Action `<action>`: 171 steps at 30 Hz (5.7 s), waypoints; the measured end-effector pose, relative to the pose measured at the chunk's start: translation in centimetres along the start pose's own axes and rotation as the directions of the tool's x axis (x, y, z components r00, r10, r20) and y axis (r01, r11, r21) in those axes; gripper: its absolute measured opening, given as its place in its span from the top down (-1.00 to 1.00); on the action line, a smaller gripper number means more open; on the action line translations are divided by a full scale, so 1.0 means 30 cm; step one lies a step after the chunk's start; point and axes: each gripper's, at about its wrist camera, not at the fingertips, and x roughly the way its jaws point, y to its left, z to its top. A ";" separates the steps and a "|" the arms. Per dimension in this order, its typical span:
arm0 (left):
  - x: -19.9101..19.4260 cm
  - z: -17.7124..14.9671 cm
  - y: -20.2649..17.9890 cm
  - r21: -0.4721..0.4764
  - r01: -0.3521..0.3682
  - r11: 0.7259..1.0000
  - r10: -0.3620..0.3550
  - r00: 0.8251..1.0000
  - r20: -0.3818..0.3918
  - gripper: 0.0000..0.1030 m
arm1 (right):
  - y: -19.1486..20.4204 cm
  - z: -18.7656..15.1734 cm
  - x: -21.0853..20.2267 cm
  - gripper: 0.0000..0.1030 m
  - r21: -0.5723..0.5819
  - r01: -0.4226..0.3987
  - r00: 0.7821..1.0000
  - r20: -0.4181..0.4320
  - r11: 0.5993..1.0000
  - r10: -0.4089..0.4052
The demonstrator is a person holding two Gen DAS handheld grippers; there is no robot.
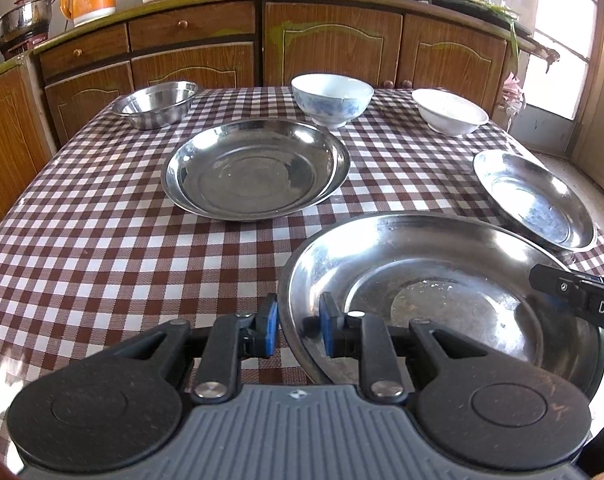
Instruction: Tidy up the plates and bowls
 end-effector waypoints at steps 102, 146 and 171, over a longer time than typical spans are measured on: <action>-0.150 0.163 0.230 -0.089 -0.101 0.991 0.102 0.995 0.012 -0.18 | 0.394 0.191 -0.022 -0.24 -0.209 -0.159 0.986 0.011 0.965 0.165; -0.115 0.198 0.263 -0.130 -0.100 0.986 0.103 0.994 0.023 -0.19 | 0.412 0.213 0.033 -0.30 -0.204 -0.168 0.985 0.011 0.965 0.174; -0.095 0.206 0.276 -0.146 -0.106 0.984 0.110 0.994 0.021 -0.19 | 0.417 0.215 0.070 -0.31 -0.202 -0.166 0.985 0.003 0.965 0.170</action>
